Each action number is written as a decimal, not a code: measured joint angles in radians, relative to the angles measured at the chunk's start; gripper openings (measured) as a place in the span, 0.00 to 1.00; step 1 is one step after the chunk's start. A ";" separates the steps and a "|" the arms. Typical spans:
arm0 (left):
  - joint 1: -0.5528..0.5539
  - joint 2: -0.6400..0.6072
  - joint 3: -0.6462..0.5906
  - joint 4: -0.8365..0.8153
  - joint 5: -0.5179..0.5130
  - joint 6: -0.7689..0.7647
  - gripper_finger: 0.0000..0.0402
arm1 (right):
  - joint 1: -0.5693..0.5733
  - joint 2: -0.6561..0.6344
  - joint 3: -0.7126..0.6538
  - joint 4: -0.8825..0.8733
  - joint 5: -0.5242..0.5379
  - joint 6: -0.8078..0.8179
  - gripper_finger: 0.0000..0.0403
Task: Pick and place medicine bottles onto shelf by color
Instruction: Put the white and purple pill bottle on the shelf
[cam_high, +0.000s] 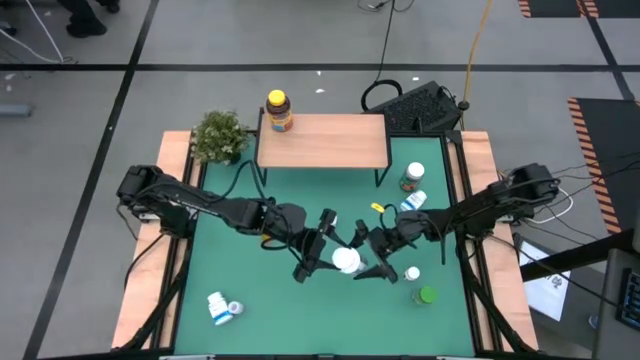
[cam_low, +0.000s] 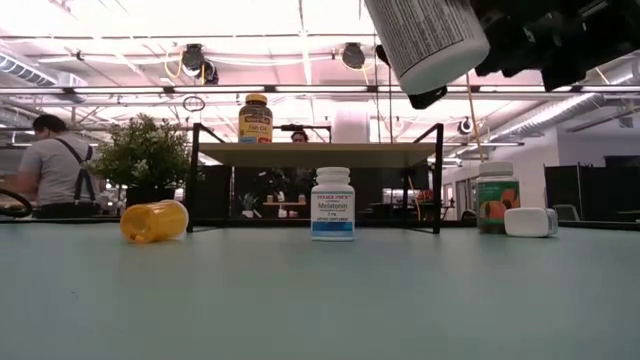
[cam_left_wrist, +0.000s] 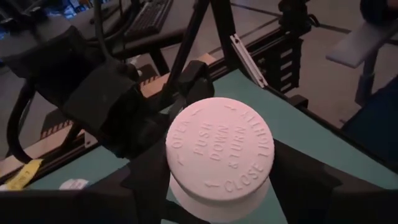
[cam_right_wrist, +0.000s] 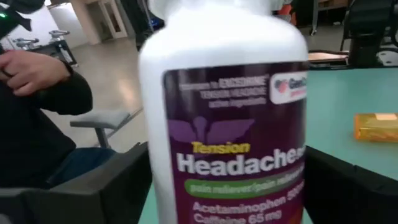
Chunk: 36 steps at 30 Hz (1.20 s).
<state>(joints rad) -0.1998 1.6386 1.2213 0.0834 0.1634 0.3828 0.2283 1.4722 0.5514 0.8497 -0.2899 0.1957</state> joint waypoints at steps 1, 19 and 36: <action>0.002 0.000 0.000 0.000 0.002 -0.005 0.59 | 0.000 0.001 0.000 0.001 0.001 -0.003 0.80; 0.011 -0.011 0.000 0.005 -0.254 -0.289 0.87 | 0.161 -0.004 -0.012 -0.001 0.847 -0.333 0.63; -0.001 0.088 0.000 0.267 -0.627 -0.465 0.78 | 0.223 -0.006 -0.013 0.062 1.489 -0.401 0.63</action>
<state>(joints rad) -0.2008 1.7270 1.2213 0.3500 -0.4635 -0.0823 0.4515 1.4666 0.5385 0.9116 1.1996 -0.2050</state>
